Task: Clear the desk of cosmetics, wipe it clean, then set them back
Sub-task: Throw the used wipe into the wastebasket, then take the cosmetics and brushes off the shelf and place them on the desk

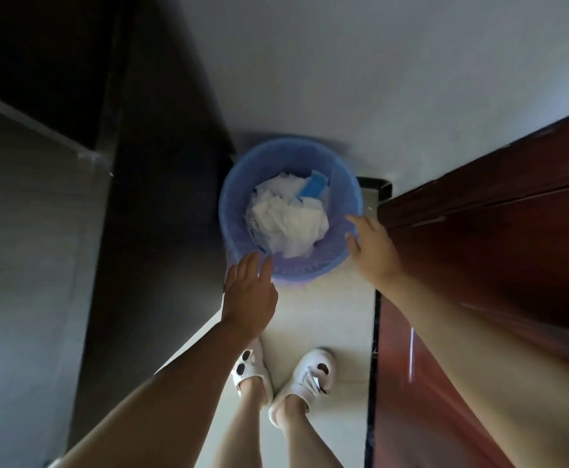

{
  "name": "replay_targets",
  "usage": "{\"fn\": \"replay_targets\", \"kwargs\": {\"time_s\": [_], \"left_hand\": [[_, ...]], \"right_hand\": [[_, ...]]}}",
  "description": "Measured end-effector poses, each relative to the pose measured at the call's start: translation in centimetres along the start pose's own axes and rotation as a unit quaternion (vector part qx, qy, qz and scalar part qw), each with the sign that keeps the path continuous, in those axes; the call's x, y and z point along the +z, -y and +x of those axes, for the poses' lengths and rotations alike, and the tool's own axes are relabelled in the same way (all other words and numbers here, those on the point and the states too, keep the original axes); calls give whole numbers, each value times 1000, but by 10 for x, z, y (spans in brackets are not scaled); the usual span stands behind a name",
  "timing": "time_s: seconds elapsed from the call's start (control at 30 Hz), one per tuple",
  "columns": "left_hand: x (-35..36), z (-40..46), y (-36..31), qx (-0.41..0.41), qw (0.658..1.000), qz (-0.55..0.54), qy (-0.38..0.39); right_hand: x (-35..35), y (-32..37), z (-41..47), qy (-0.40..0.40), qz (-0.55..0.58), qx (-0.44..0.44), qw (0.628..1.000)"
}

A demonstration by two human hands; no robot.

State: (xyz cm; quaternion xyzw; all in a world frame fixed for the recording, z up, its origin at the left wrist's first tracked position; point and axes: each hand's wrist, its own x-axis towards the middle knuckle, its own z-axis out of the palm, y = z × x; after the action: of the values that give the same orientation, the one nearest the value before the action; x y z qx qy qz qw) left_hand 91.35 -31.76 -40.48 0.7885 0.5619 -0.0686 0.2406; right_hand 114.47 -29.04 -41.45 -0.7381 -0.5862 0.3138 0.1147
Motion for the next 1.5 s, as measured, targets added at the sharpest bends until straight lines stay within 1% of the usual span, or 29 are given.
{"fn": "replay_targets", "kwargs": {"time_s": [0.1, 0.3, 0.4, 0.53, 0.7, 0.87, 1.03, 1.2, 1.3, 1.4, 1.5], "left_hand": [[-57, -4, -22, 13, 999, -20, -25], [-182, -55, -73, -11, 995, -43, -88], [-239, -94, -88, 6, 989, -49, -136], [-296, -147, -88, 37, 979, -52, -193], [-353, -201, -58, 51, 967, -18, -249], [-406, -238, -7, 51, 947, 1, -316], [-456, -269, 57, 84, 929, 4, -360], [-516, -289, 113, 149, 905, -17, -398], [-560, -290, 122, 178, 891, -50, -415], [-606, -284, 110, 200, 876, -84, -430], [-648, -266, 99, 202, 863, -102, -452]], "right_hand": [[-45, 24, -30, -3, -5, 0, 1000], [-135, 111, -96, -44, -16, -62, 997], [-177, 157, -126, -67, -15, -100, 993], [-218, 214, -160, -88, -3, -157, 984], [-243, 275, -193, -106, -2, -236, 966], [-249, 349, -215, -134, 2, -273, 953], [-236, 437, -233, -170, -3, -299, 939], [-233, 525, -246, -217, 13, -329, 919], [-247, 563, -247, -272, 33, -326, 905], [-271, 594, -241, -335, 62, -306, 889], [-293, 623, -222, -382, 38, -279, 880]]}}
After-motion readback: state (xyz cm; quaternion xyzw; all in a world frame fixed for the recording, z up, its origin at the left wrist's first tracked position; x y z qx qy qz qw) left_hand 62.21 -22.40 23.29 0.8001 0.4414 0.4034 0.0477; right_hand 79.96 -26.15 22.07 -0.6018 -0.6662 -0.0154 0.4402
